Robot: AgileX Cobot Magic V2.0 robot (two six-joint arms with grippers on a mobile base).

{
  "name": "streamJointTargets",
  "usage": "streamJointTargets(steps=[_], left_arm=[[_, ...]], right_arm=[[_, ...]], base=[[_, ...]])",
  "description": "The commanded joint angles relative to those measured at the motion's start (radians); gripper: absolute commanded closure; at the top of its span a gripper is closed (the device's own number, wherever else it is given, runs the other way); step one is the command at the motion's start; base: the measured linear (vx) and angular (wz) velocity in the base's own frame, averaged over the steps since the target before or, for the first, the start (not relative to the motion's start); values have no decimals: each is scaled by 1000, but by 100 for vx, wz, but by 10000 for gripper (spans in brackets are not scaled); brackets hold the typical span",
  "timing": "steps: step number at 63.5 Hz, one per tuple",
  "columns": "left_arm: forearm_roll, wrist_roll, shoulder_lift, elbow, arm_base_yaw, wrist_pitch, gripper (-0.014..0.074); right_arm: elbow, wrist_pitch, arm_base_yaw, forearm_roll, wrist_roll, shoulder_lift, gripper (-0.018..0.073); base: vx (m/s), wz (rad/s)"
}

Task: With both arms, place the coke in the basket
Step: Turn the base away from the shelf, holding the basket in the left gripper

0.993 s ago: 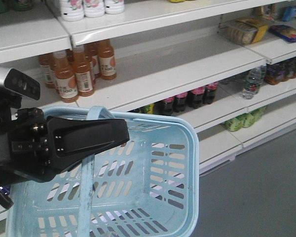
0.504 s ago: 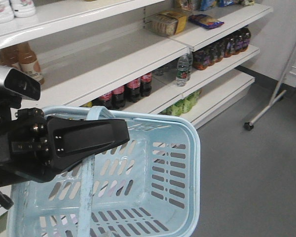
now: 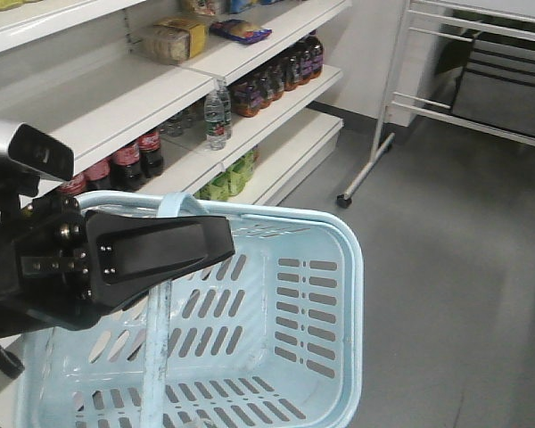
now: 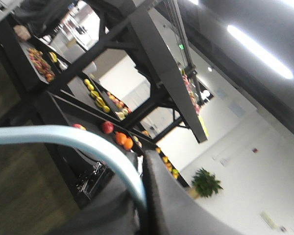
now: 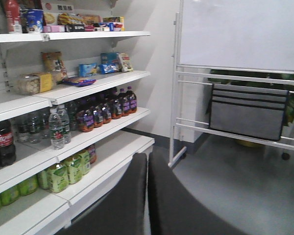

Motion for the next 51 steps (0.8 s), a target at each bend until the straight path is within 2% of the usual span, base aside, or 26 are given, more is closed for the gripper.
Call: streamJointTargets(steps=[1,51], left_arm=[[-82,11,-23,-24,-5,-179,603],[-82,11,-23,-24,-5,-179,603]], right_arm=[[6,-73,-5,-7,-8,-13,564],[6,-73,-5,-7,-8,-13,564]], base=[[-4,-44],[4,-43]])
